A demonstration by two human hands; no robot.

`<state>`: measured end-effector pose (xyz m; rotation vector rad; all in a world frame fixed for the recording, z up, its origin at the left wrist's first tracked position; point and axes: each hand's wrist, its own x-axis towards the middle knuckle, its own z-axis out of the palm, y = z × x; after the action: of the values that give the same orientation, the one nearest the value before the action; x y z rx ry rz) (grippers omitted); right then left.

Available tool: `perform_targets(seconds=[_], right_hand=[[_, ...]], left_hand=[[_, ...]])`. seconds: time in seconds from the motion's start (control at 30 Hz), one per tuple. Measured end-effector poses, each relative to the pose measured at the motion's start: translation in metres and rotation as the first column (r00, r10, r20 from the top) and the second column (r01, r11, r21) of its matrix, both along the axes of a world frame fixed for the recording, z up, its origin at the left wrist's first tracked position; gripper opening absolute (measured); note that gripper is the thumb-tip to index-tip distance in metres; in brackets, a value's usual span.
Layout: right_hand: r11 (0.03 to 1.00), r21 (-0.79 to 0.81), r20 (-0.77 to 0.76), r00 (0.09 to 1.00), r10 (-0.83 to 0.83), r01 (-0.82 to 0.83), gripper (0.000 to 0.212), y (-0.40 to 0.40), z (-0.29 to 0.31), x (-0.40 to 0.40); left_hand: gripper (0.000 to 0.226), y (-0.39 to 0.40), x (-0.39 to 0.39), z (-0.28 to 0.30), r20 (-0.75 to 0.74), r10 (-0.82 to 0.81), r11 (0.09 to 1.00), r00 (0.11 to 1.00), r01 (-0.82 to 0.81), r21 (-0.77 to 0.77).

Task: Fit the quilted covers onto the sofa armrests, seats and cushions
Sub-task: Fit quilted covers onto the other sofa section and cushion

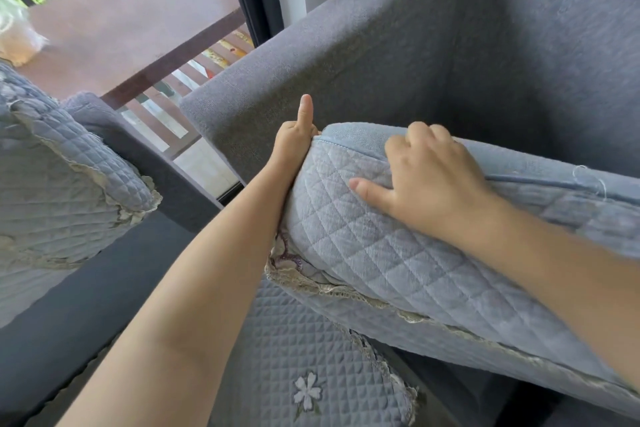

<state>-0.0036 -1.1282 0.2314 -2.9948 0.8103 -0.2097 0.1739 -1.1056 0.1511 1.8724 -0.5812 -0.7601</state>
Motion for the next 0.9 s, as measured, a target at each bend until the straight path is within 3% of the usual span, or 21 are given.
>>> perform_targets(seconds=[0.07,0.17,0.27,0.47,0.57,0.73,0.8,0.9], right_hand=[[0.984,0.164,-0.165,0.985,-0.044,0.072,0.058,-0.007,0.003,0.004],[0.961,0.272,-0.233,0.972,0.020,0.046,0.054,-0.017,0.009,0.009],[0.947,0.321,-0.108,0.994,0.015,0.021,0.051,-0.018,0.006,0.013],[0.994,0.106,0.262,0.965,0.004,-0.033,0.063,-0.020,-0.005,0.018],[0.995,0.060,0.394,0.918,0.051,-0.081,0.069,-0.034,-0.008,0.023],[1.000,-0.001,0.442,0.897,0.025,-0.028,0.067,-0.048,-0.016,0.028],[0.996,0.087,0.305,0.951,-0.052,0.027,0.057,-0.055,-0.022,0.029],[0.987,0.155,0.211,0.974,-0.083,0.050,0.051,-0.052,-0.021,0.028]], left_hand=[[0.071,0.001,-0.002,0.002,0.000,0.010,1.000,1.000,-0.010,0.004],[0.067,0.005,-0.002,0.001,-0.003,0.022,1.000,1.000,-0.022,0.010],[0.058,0.007,-0.002,0.000,0.014,0.018,0.999,1.000,-0.018,0.036],[0.057,0.005,0.000,-0.003,0.050,-0.019,0.990,0.999,0.011,0.142],[0.054,0.010,-0.008,0.000,-0.058,0.053,0.992,0.997,-0.047,0.114],[0.055,0.013,-0.009,0.001,-0.281,0.042,0.996,0.959,-0.018,0.086],[0.061,0.017,-0.011,0.001,-0.415,-0.009,0.999,0.910,0.025,0.032],[0.042,0.039,-0.011,-0.005,-0.539,-0.133,0.989,0.832,0.079,-0.121]])
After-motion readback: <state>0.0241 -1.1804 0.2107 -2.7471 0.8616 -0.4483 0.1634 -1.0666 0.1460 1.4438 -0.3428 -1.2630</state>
